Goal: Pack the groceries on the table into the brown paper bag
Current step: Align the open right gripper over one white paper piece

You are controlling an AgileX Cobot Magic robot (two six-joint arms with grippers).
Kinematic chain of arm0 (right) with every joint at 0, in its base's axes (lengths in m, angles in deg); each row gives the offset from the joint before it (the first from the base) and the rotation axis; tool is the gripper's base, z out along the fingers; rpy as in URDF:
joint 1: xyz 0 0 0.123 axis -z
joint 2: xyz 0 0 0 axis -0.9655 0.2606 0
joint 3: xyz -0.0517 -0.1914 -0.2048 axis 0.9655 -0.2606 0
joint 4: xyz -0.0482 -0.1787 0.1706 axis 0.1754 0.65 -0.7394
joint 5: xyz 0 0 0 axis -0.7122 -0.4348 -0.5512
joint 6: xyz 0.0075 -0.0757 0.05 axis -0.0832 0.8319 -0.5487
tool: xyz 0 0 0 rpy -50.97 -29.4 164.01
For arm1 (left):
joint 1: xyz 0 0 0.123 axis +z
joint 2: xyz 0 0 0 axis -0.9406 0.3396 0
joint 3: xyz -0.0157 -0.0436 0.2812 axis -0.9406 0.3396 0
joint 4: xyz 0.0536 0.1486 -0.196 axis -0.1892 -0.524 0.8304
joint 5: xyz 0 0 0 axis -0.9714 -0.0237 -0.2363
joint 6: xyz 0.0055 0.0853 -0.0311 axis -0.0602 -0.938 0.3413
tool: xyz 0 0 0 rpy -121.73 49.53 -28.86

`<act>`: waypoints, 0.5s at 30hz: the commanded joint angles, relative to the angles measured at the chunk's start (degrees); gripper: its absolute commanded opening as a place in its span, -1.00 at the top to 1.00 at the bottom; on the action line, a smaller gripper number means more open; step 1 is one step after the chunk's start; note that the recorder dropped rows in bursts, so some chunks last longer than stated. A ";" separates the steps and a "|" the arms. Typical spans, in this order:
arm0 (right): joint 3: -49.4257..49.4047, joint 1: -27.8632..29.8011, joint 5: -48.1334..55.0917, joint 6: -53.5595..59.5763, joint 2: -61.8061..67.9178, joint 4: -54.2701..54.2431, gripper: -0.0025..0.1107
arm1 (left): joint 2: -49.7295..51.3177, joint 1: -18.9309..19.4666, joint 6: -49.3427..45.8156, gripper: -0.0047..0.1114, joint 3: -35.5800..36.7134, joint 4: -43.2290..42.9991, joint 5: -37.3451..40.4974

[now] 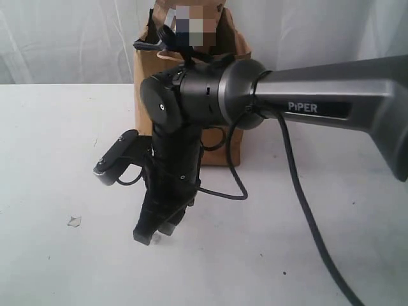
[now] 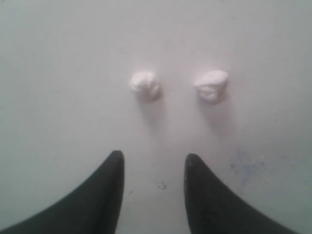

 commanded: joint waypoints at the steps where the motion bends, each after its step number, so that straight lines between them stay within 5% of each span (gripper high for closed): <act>1: 0.30 -0.05 -0.90 11.34 -0.30 -6.87 0.29 | -0.28 0.18 0.07 0.92 0.21 -0.18 -0.97; 15: 0.30 -0.19 -6.45 12.53 1.60 -11.78 0.29 | -0.28 0.18 0.07 0.92 0.21 -0.18 -0.97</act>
